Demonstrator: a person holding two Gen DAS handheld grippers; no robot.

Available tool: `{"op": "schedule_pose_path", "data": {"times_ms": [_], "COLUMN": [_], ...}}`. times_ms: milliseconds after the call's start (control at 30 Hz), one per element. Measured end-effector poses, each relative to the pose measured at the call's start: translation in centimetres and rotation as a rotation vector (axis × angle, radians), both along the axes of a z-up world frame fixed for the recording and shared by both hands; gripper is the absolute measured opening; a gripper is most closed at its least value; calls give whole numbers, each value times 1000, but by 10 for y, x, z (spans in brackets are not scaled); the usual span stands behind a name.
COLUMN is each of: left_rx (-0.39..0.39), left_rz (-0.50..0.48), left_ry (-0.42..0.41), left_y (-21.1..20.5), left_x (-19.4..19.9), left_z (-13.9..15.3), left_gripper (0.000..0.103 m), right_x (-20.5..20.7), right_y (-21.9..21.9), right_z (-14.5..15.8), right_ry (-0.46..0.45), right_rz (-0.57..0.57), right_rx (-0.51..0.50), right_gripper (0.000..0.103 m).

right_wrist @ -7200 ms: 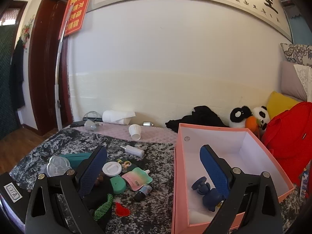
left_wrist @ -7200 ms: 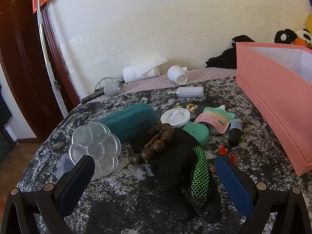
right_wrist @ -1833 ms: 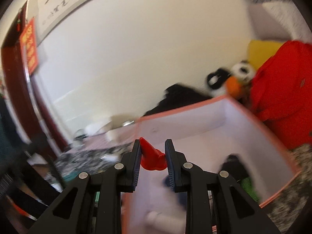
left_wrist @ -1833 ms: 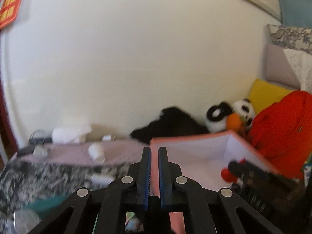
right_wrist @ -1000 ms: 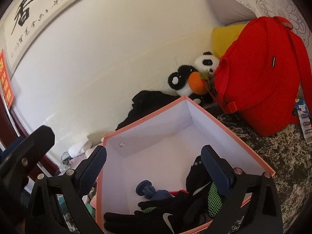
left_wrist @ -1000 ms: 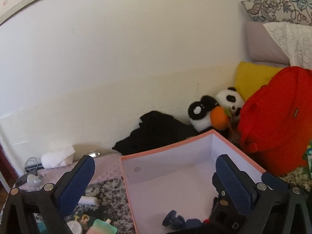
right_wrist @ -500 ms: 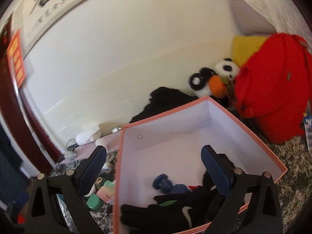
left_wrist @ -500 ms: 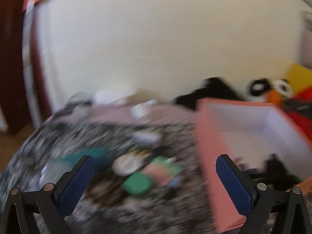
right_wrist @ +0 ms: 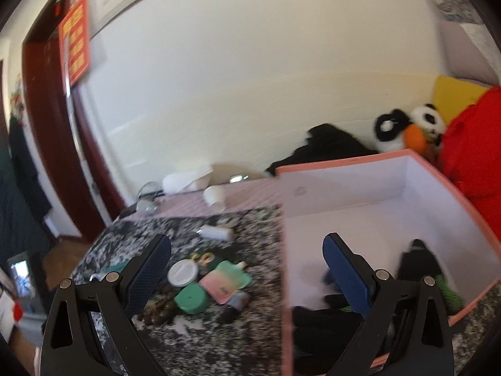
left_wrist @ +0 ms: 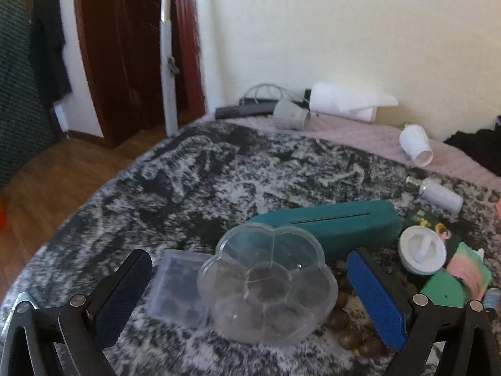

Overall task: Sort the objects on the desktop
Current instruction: 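Grasp the clear flower-shaped container with the left tool, then grasp the brown wooden bead bracelet with the right tool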

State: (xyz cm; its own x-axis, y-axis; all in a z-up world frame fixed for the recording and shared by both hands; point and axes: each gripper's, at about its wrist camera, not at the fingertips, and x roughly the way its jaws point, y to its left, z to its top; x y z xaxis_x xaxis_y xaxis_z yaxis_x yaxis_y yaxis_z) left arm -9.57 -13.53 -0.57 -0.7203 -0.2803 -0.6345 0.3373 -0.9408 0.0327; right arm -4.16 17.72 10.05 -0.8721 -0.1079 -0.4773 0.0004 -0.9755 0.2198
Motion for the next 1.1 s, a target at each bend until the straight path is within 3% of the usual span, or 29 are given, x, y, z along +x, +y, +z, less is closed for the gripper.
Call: {"op": "schedule_pose_path", "data": {"times_ms": [167, 300, 333, 400, 533, 733, 867, 1000, 1100], "left_rx": [-17, -3, 13, 38, -4, 0, 76, 181, 159], "left_rz": [-23, -19, -21, -21, -20, -36, -88, -60, -31], "left_ry": [-24, -73, -81, -100, -112, -59, -44, -16, 68], "left_y": [4, -1, -2, -5, 0, -1, -14, -41, -59], "left_x": [-23, -34, -37, -43, -45, -39, -33, -17, 3], "left_z": [-10, -25, -28, -35, -48, -50, -50, -33, -2], "left_gripper": [103, 103, 103, 103, 103, 103, 103, 102, 102], "right_x": [-40, -63, -67, -71, -74, -76, -76, -78, -81], "right_y": [-52, -101, -112, -129, -143, -154, -160, -164, -168], "right_z": [-30, -70, -80, -100, -117, -119, -116, -113, -112], "right_ry": [-96, -221, -250, -292, -338, -330, -323, -311, -302], "right_rz": [143, 309, 337, 368, 385, 382, 372, 360, 350], "right_rx": [-45, -23, -5, 30, 61, 68, 74, 66, 85], "right_gripper": [97, 65, 62, 62, 62, 62, 62, 62, 62]}}
